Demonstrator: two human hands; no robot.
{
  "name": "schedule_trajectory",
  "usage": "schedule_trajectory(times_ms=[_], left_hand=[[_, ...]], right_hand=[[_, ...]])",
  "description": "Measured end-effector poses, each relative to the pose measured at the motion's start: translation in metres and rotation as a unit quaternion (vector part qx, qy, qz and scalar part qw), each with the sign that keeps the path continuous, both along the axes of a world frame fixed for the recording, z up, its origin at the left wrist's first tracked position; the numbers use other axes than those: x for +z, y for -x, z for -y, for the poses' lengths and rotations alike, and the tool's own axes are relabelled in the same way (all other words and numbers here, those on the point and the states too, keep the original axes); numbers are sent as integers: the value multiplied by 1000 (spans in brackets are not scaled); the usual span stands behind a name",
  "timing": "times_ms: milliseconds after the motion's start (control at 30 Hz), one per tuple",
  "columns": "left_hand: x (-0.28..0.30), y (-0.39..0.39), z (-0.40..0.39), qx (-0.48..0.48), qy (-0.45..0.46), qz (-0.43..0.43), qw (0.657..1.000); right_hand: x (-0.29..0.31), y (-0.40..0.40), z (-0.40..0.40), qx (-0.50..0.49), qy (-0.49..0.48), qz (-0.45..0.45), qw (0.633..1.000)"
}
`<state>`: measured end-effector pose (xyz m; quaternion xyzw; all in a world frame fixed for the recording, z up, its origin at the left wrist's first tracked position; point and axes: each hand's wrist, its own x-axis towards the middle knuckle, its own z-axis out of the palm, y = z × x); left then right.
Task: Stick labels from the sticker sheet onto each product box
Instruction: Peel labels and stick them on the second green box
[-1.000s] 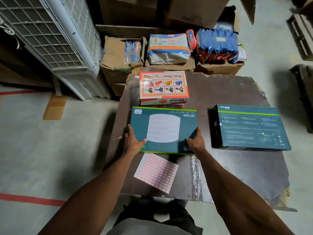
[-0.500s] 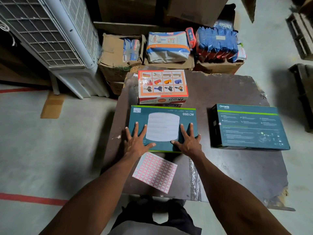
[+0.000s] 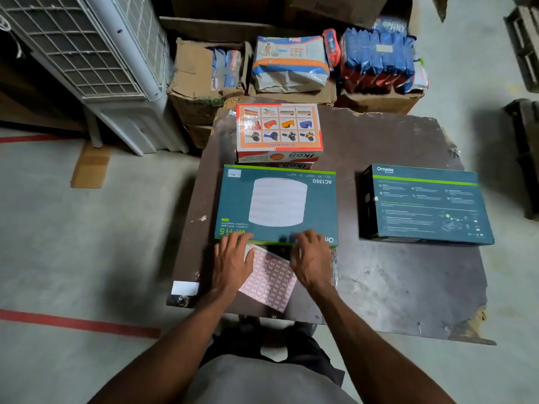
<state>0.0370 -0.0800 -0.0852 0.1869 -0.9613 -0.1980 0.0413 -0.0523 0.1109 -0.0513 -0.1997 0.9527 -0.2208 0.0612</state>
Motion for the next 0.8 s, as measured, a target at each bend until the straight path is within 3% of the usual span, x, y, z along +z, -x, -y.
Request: schedule_trajectory(times_ms=[133,200,267,433,633,800], left_hand=[[-16,-37,-15,131,-138,62,980],[-22,-49,-17,214,-158,131,955],[-27,-56,-18,231,-159,170,945],[-33,-54,-25,223,-175,164,945],[-30,-53,-27,249,-205,132,937],[-31,-64,-33,237,-151,178,943]], right_hand=[[-13,-41,-13,58,-46,130,989],[-18,-53,-19,79,-109,210,968],[-21,-62,-24,93,-159,256,949],[-23,-70,-28,131,-213,298,921],[-13,-71,-30,139,-221,298,918],[-17,-76,-40,128,-232,297,918]])
